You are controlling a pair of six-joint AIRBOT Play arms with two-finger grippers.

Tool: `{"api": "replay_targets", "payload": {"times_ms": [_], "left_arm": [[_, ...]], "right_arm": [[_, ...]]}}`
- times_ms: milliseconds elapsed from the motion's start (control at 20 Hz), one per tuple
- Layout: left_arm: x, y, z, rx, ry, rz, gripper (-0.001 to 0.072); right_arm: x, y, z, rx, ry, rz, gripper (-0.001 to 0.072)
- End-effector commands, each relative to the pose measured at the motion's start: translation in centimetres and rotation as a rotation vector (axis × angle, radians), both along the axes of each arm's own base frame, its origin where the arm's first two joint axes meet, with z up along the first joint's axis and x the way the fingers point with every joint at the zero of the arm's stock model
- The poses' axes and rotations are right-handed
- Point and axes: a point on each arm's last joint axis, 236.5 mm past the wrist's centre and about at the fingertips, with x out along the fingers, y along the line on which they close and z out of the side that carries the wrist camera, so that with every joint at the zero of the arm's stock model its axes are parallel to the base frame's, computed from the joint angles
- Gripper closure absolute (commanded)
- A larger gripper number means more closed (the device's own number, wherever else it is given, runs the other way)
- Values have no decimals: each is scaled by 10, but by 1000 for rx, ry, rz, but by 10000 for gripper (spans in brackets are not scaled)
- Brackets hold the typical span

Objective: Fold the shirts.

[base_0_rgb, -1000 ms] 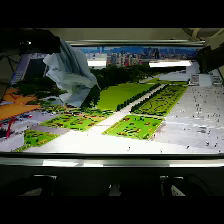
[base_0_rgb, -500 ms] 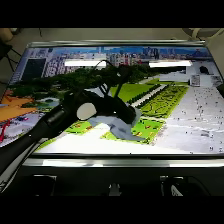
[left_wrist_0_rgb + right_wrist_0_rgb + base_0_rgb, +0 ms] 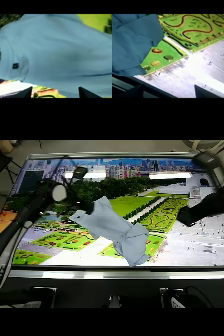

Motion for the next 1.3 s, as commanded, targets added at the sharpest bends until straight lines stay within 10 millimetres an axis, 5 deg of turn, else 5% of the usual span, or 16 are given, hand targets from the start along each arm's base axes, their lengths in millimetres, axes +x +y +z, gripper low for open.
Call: {"api": "replay_targets", "payload": {"times_ms": [0,250,550,600,650,750,800,850,900,950,1000,1150,1250], "left_arm": [[-6,66,-50,-165,210,253,-13],[-19,47,-120,-322,304,383,-13],[5,22,-149,-335,218,380,3],[9,20,-149,-348,204,388,73],[14,18,-148,-362,189,399,272],[22,16,-143,-392,166,418,613],[25,15,-141,-394,156,417,665],[26,15,-138,-397,150,416,678],[28,14,-134,-400,143,412,678],[29,14,-131,-403,135,410,679],[33,13,-122,-404,111,388,679],[49,10,-63,-409,-52,260,681],[61,10,9,-407,-234,153,681]], "right_arm": [[-18,30,-90,116,199,52,31],[-49,60,-183,259,325,18,1],[-60,96,-221,436,450,-18,2],[-59,100,-226,456,464,-17,2],[-57,102,-233,467,479,-26,2],[-55,105,-247,481,512,-48,3],[-55,107,-253,492,534,-53,5],[-57,109,-258,502,556,-60,20],[-57,111,-261,512,571,-69,132],[-55,112,-263,517,568,-71,363],[-52,111,-262,515,554,-75,687],[-23,104,-237,473,416,5,696],[18,90,-187,390,202,72,697]]}}
